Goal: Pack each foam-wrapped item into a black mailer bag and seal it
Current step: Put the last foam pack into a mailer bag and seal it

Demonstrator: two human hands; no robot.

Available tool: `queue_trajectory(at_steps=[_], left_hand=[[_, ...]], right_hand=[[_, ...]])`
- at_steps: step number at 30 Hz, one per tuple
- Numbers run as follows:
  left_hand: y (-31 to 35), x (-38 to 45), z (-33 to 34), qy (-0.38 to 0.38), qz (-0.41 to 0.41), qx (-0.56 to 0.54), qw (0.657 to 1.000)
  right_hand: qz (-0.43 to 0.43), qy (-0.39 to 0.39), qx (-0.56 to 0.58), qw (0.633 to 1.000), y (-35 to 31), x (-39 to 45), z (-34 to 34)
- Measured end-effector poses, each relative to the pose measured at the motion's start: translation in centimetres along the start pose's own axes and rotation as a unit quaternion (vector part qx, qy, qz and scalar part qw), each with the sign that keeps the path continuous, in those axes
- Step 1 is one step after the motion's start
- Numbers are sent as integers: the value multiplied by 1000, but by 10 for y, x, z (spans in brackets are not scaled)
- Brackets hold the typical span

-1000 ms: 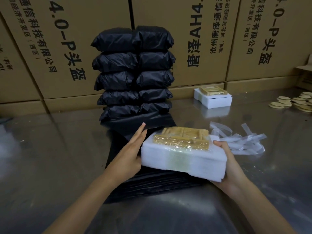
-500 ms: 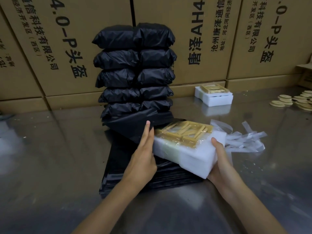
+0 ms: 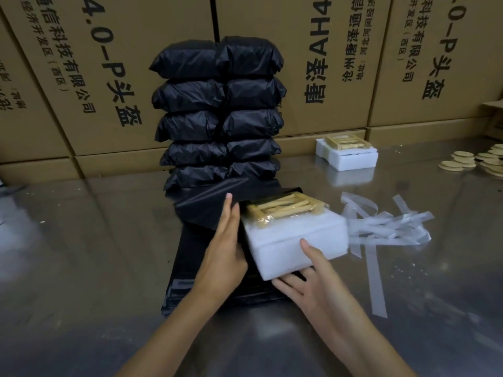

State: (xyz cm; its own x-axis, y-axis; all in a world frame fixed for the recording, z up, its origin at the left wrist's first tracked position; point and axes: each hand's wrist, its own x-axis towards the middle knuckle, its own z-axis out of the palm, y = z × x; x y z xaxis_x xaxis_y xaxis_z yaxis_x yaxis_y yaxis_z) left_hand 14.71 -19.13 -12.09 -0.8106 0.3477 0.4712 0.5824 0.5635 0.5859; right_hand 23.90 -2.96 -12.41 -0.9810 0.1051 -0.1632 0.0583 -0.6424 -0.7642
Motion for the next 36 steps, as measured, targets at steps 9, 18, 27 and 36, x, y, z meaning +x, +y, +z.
queue_trajectory(at_steps=[9,18,27,36], left_hand=[[-49,1,-34,60,-57,-30,996],[-42,-4,-34,151,-81,-30,985],[31,-13,-28,-161,168,180,956],[33,-13,2,-88,127,289,945]], right_hand=[[94,-39,-499,860,-15,-12,-14],[-11,-40,-530,847,-71,-5,-26],[-76,115,-516,845,-53,62,-31],[-102,118,-603,783,-35,73,-43]])
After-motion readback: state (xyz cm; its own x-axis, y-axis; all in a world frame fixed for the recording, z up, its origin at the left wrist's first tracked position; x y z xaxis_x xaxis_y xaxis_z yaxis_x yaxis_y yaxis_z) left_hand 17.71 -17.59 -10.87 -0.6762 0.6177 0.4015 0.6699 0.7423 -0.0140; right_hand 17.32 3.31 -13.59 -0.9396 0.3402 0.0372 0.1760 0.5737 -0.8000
